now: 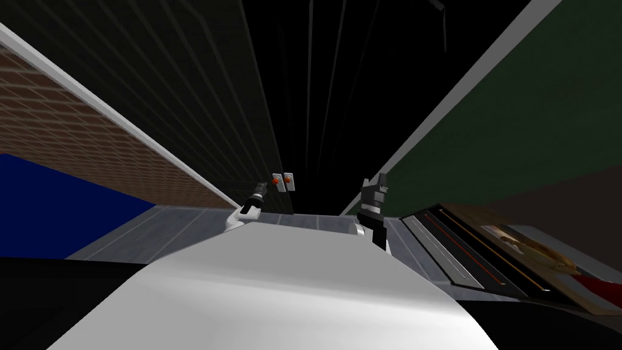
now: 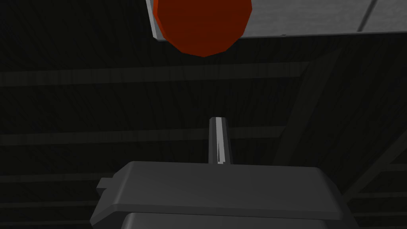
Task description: Pull the door open
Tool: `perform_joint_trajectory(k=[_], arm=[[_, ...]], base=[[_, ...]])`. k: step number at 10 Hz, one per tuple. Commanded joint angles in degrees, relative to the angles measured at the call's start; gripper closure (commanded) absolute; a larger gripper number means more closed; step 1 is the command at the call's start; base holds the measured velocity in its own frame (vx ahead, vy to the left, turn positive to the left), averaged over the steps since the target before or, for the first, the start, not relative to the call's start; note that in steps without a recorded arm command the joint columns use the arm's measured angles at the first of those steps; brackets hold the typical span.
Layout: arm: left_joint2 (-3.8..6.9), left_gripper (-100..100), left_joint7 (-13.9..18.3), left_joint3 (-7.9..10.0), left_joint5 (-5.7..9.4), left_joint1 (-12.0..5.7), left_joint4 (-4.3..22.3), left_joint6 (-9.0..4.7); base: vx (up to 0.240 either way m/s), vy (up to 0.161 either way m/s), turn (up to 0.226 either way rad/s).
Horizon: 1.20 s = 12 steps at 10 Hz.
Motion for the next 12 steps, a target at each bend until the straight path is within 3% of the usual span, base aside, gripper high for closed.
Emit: perform_joint_trajectory(k=[1,6,12], arm=[[0.31,-100,0.37,-0.24,0.06,0.65,-0.6,-0.09],[0.09,-100,1.82,-3.83,-0.27,1.65,-4.11,-0.66],[2.13,-100,0.95,1.35,0.45,3.19,-0.13,-0.05]], base=[[-0.202,0.03,0.038],[-0.203,-0.051,-0.06],[-0.039,0.045,0.107]])
